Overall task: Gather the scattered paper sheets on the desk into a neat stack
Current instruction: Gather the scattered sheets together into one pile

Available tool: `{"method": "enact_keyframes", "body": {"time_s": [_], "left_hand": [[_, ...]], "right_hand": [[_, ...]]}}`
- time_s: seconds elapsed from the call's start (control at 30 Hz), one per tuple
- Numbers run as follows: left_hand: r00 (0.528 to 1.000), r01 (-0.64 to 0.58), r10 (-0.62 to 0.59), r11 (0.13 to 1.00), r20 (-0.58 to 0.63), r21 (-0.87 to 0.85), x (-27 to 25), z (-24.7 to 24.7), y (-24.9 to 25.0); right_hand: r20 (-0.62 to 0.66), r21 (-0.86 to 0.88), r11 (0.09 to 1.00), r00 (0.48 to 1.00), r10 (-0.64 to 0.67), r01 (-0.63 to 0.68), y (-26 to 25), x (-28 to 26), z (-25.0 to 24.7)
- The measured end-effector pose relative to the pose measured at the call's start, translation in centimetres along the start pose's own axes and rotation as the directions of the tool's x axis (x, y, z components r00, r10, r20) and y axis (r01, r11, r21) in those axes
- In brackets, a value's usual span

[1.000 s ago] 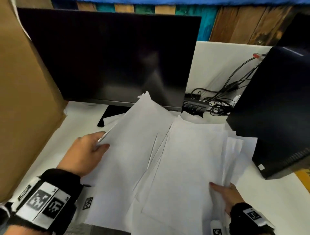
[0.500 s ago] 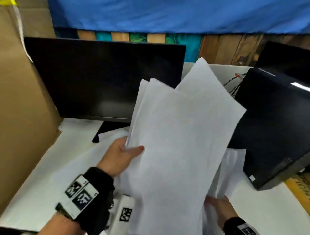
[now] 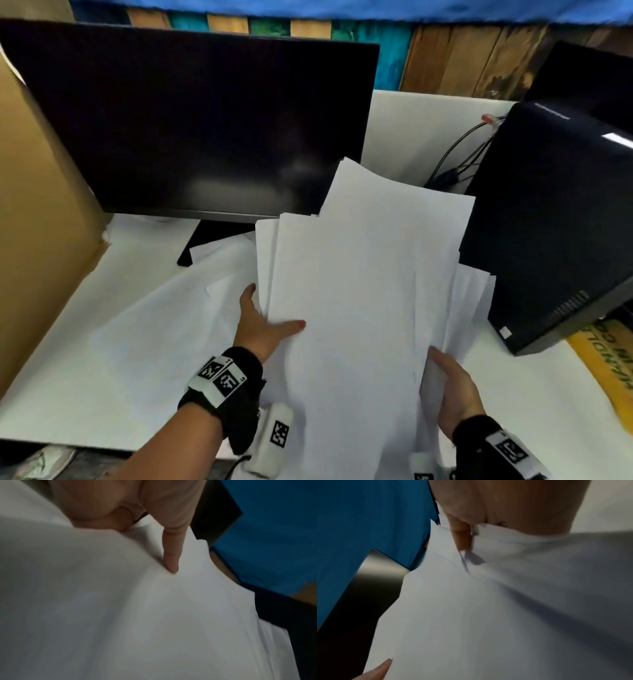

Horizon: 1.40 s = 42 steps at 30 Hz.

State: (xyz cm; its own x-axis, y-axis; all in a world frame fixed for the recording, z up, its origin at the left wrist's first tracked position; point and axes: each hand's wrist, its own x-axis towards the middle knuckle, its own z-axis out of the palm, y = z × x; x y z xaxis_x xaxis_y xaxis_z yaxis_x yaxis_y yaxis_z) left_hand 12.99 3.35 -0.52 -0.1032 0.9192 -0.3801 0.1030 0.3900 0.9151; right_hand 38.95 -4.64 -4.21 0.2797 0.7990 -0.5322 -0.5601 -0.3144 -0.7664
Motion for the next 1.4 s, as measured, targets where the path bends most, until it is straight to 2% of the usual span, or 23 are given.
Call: {"method": "enact_keyframes", "body": {"time_s": [0.07,0.1,0.17,0.23,0.3,0.4,0.47,0.6,0.7,0.77,0.93,1.0,1.07,1.23,1.33,1.4], "left_hand": [[0.999,0.036,-0.036,0.999,0.040,0.009,0.4,-0.1,-0.8],[0.998,0.031,-0.033,0.999,0.049,0.038,0.4,-0.1,-1.1],[0.998,-0.009,0.005,0.998,0.062,0.069,0.7,0.1,-1.3],[0.995,-0.049,0.044,0.997,0.088,0.062,1.1,0.3,-1.4],[0.991,-0.080,0.075,0.996,0.109,0.043,1.3,0.3,-1.1],[0.984,-0.078,0.078,0.997,0.158,-0.010,1.9,-0.2,-0.8],[0.990,-0.097,0.089,0.993,0.107,0.073,3.2,-1.3,-0.8],[0.982,-0.091,0.134,0.954,-0.134,0.287,7.6,-5.4,-1.4],[0.946,-0.042,0.212,0.832,-0.246,0.553,10.6,-8.0,-1.8],[0.921,0.020,0.247,0.741,-0.301,0.671,11.9,-9.2,-2.0],[0.928,0.260,0.082,0.553,-0.362,0.792,14.0,-12.1,-2.7],[0.943,0.287,0.008,0.487,-0.333,0.825,14.2,-12.7,-2.8],[0.950,0.275,0.007,0.462,-0.313,0.843,14.1,-12.6,-2.9],[0.945,0.164,0.144,0.567,-0.293,0.808,12.8,-10.7,-1.9],[0.993,0.076,0.025,0.626,-0.117,0.776,12.7,-9.2,-1.2],[0.997,0.023,-0.070,0.622,0.026,0.783,12.6,-8.1,-0.8]], "right_hand": [[0.071,0.031,0.999,0.997,0.013,-0.015,0.0,0.2,0.0],[0.086,-0.063,0.998,0.996,0.021,-0.016,0.3,0.4,0.1],[0.045,-0.260,0.965,0.999,-0.013,0.024,1.4,1.0,0.2],[-0.006,-0.375,0.925,0.998,-0.068,0.061,2.1,1.6,0.4],[-0.064,-0.410,0.911,0.994,-0.085,0.051,2.1,1.9,0.5],[-0.170,-0.362,0.932,0.983,-0.075,0.009,1.9,2.0,-0.1],[-0.192,-0.318,0.948,0.980,-0.047,-0.017,2.5,2.4,-0.9],[-0.219,-0.278,0.961,0.973,-0.069,0.005,2.8,3.0,-1.6],[-0.226,-0.280,0.960,0.972,-0.060,-0.006,1.8,3.1,-1.1],[-0.256,-0.288,0.958,0.964,-0.067,-0.010,1.5,3.4,-0.6],[-0.288,-0.317,0.948,0.955,-0.068,-0.028,1.7,3.4,-0.8],[-0.282,-0.324,0.946,0.957,-0.065,-0.032,1.4,2.8,-0.7],[-0.288,-0.306,0.952,0.955,-0.076,-0.016,1.0,2.2,-0.2],[-0.288,-0.287,0.957,0.956,-0.050,-0.036,2.1,3.0,-0.7],[-0.273,-0.286,0.958,0.959,-0.071,-0.010,1.4,2.4,-0.1],[-0.241,-0.264,0.964,0.967,-0.080,0.014,1.1,2.0,0.3]]}}
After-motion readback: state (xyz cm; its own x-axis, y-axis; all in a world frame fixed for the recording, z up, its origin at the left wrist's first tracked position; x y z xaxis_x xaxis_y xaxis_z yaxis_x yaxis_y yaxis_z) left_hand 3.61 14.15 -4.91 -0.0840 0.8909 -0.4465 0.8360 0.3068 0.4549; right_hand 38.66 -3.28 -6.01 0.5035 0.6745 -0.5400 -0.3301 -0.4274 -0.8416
